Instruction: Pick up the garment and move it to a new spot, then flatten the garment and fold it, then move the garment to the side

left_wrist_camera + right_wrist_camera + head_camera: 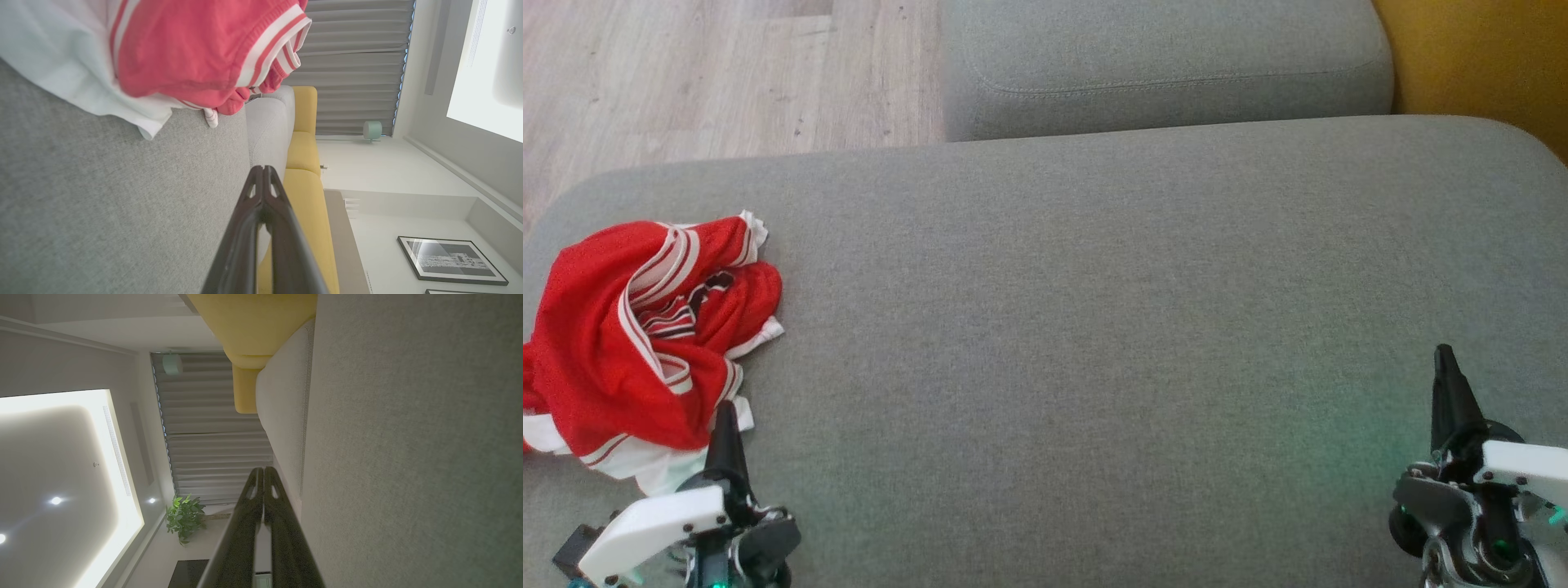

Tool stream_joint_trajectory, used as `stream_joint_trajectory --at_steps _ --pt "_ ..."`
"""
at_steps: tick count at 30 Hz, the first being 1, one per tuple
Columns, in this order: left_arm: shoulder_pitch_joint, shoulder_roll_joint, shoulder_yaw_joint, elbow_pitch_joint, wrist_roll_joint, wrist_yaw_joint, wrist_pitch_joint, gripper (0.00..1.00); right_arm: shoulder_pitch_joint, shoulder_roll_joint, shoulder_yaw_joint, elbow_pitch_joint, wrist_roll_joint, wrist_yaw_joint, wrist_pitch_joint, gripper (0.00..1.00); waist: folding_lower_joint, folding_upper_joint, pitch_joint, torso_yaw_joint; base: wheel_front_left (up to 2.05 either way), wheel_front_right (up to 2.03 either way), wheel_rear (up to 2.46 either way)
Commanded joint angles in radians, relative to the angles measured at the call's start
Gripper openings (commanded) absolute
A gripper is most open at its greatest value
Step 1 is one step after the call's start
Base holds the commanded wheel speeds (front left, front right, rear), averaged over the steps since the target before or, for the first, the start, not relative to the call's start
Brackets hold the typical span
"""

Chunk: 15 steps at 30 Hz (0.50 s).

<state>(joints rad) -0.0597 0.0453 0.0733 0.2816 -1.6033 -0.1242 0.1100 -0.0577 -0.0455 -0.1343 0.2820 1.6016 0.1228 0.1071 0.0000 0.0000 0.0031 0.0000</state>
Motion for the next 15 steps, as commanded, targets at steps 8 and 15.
stream_joint_trajectory --at_steps 8,15 --pt "-0.048 0.005 0.04 -0.037 -0.006 -0.007 0.003 0.0 -0.05 -0.005 0.021 -0.037 0.007 0.008 0.006 0.0 0.0 0.0 0.0 0.0 0.0 0.0 0.0" --pt "-0.048 0.005 0.04 -0.037 -0.006 -0.007 0.003 0.0 -0.05 -0.005 0.021 -0.037 0.007 0.008 0.006 0.0 0.0 0.0 0.0 0.0 0.0 0.0 0.0"
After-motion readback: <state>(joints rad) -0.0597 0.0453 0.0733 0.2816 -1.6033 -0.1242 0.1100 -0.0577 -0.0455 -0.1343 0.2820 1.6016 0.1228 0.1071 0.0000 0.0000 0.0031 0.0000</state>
